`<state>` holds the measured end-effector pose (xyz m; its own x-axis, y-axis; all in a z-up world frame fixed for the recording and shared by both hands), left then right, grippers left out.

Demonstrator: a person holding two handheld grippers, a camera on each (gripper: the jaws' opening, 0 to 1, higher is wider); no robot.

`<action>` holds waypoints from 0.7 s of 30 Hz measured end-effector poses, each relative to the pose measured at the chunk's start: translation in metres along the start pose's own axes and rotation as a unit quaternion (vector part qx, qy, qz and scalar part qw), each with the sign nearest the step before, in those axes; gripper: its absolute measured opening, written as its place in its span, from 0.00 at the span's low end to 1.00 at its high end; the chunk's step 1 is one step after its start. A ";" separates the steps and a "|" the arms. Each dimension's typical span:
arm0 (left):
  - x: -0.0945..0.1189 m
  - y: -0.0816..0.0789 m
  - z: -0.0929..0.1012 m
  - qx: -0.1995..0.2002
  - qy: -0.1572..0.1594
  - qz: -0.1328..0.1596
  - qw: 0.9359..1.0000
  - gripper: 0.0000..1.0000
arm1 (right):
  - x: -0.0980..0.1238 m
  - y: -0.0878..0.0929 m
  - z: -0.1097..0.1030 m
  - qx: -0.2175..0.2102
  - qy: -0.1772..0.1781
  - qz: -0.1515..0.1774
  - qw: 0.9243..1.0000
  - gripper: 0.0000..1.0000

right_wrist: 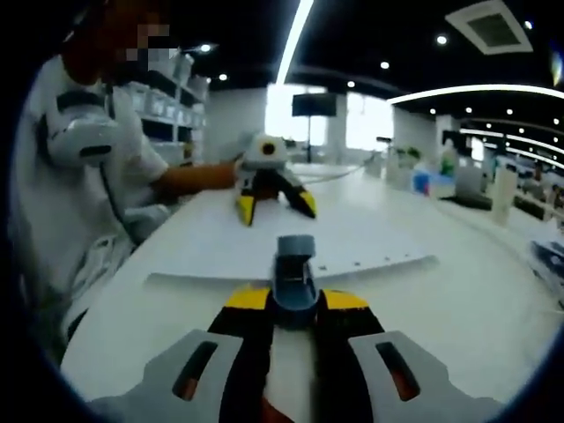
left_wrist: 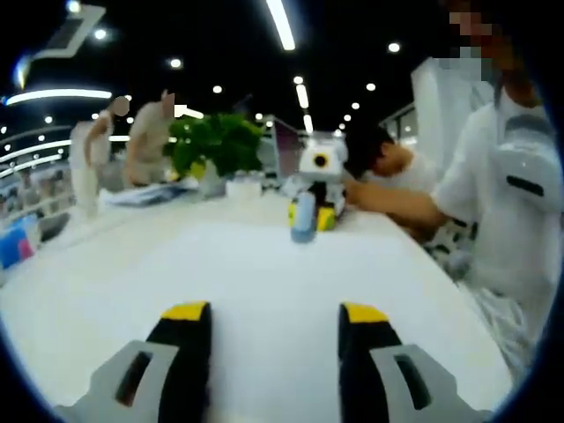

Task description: Pick up the paper insert the paper into the punch align the paper edges press the punch to punch holes

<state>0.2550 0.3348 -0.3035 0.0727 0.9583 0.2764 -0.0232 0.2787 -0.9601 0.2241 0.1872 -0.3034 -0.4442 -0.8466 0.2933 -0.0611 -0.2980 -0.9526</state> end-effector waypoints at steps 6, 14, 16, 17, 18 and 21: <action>-0.001 0.000 0.000 0.000 0.000 0.000 1.000 0.59 | 0.000 0.000 -0.003 0.000 -0.005 -0.001 1.000 0.23; -0.002 0.000 0.002 0.000 0.000 -0.001 1.000 0.59 | 0.000 0.000 -0.004 0.006 -0.012 0.001 1.000 0.23; -0.003 0.000 0.002 0.000 0.000 -0.001 1.000 0.59 | 0.001 0.000 -0.002 0.006 -0.011 0.001 1.000 0.23; -0.002 0.000 0.000 0.000 0.000 -0.001 1.000 0.59 | 0.001 -0.001 -0.001 0.004 -0.010 0.002 1.000 0.23; -0.002 0.000 -0.001 0.000 0.000 -0.001 1.000 0.59 | 0.001 -0.001 -0.001 0.004 -0.010 0.003 1.000 0.23; -0.002 0.000 -0.002 0.000 0.000 -0.001 1.000 0.59 | 0.000 -0.001 -0.003 0.008 -0.013 0.003 1.000 0.23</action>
<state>0.2567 0.3330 -0.3038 0.0719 0.9579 0.2778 -0.0233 0.2801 -0.9597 0.2217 0.1890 -0.3027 -0.4214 -0.8594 0.2896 -0.0442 -0.2995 -0.9531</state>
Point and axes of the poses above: the point that each gripper's makers call its tool centre point, and the gripper's own axes: x roughly backward along the fingers, z roughly to its right, y roughly out of its underside, the point moved 1 cm from there along x, roughly backward along the fingers, and after that the axes turned 9 degrees about y, right-handed, at the moved point
